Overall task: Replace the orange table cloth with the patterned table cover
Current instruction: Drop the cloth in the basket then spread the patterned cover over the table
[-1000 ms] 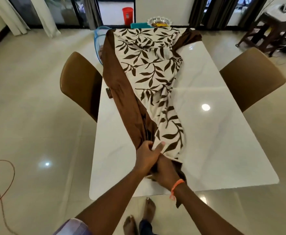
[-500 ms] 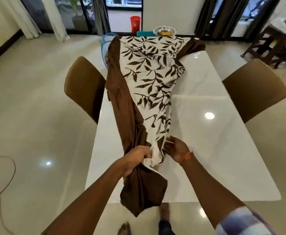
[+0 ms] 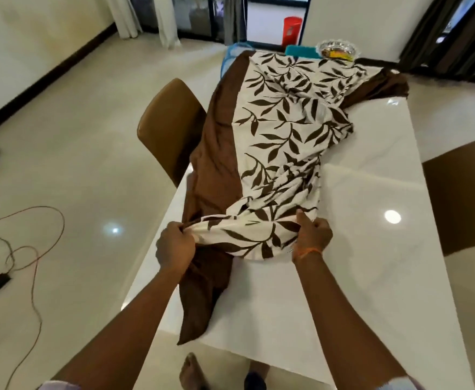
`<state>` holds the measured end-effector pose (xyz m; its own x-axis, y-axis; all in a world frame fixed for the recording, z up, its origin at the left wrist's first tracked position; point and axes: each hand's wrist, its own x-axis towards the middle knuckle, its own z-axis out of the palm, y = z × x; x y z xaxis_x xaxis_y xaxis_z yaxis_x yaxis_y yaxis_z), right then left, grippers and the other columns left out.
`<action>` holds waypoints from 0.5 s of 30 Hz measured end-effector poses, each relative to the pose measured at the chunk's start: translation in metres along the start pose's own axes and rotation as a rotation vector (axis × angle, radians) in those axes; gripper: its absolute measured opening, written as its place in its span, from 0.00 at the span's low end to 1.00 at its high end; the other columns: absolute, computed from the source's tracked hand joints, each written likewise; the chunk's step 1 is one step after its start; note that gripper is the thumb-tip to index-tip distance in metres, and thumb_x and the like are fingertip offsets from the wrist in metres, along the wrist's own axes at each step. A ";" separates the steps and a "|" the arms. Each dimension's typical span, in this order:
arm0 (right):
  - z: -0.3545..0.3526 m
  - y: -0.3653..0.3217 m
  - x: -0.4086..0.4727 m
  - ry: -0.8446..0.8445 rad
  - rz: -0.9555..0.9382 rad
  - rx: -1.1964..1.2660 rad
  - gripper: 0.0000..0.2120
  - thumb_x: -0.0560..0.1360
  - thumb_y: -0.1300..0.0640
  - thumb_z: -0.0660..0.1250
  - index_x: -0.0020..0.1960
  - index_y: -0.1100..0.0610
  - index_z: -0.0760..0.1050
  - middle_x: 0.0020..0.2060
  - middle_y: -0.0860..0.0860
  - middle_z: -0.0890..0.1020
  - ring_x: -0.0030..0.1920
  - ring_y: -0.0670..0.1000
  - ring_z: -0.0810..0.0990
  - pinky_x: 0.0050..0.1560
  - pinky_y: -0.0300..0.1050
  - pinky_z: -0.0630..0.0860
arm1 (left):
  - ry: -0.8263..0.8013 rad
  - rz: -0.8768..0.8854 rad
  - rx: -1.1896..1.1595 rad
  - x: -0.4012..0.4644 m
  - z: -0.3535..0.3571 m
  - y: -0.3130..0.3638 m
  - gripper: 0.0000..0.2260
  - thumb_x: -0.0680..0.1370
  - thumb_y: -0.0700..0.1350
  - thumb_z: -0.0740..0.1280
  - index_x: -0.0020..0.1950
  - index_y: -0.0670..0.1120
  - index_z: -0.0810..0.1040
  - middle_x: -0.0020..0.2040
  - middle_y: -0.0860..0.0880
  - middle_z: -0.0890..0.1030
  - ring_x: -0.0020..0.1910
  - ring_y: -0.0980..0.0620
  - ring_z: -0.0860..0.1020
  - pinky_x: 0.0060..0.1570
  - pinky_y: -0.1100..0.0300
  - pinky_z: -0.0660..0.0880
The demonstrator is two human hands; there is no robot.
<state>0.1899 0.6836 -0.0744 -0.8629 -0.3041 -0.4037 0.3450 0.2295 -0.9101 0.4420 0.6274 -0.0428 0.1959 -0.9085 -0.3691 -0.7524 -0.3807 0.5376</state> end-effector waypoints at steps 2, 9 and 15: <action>-0.010 -0.010 -0.038 -0.023 -0.294 -0.103 0.17 0.68 0.60 0.76 0.33 0.56 0.67 0.30 0.50 0.72 0.33 0.51 0.69 0.33 0.43 0.68 | 0.108 0.147 0.168 -0.014 0.008 0.013 0.17 0.76 0.43 0.65 0.64 0.46 0.73 0.64 0.42 0.72 0.61 0.39 0.71 0.61 0.44 0.71; -0.024 0.025 -0.109 -0.646 -1.161 -0.623 0.04 0.70 0.56 0.67 0.37 0.54 0.76 0.32 0.48 0.80 0.38 0.51 0.77 0.44 0.50 0.68 | -0.534 0.324 -0.190 -0.057 0.037 0.095 0.24 0.73 0.63 0.67 0.59 0.47 0.78 0.52 0.51 0.82 0.50 0.53 0.79 0.49 0.57 0.75; -0.047 0.007 -0.061 -0.282 -0.123 0.021 0.07 0.73 0.59 0.63 0.43 0.57 0.80 0.35 0.52 0.83 0.39 0.52 0.82 0.39 0.46 0.76 | -0.899 -0.056 -0.647 -0.047 0.036 0.091 0.09 0.81 0.40 0.63 0.53 0.38 0.82 0.47 0.38 0.83 0.43 0.44 0.81 0.47 0.52 0.80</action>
<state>0.2276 0.7476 -0.0519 -0.7630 -0.5738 -0.2976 0.2546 0.1564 -0.9543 0.3413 0.6419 -0.0035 -0.5055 -0.5308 -0.6803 -0.2353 -0.6737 0.7005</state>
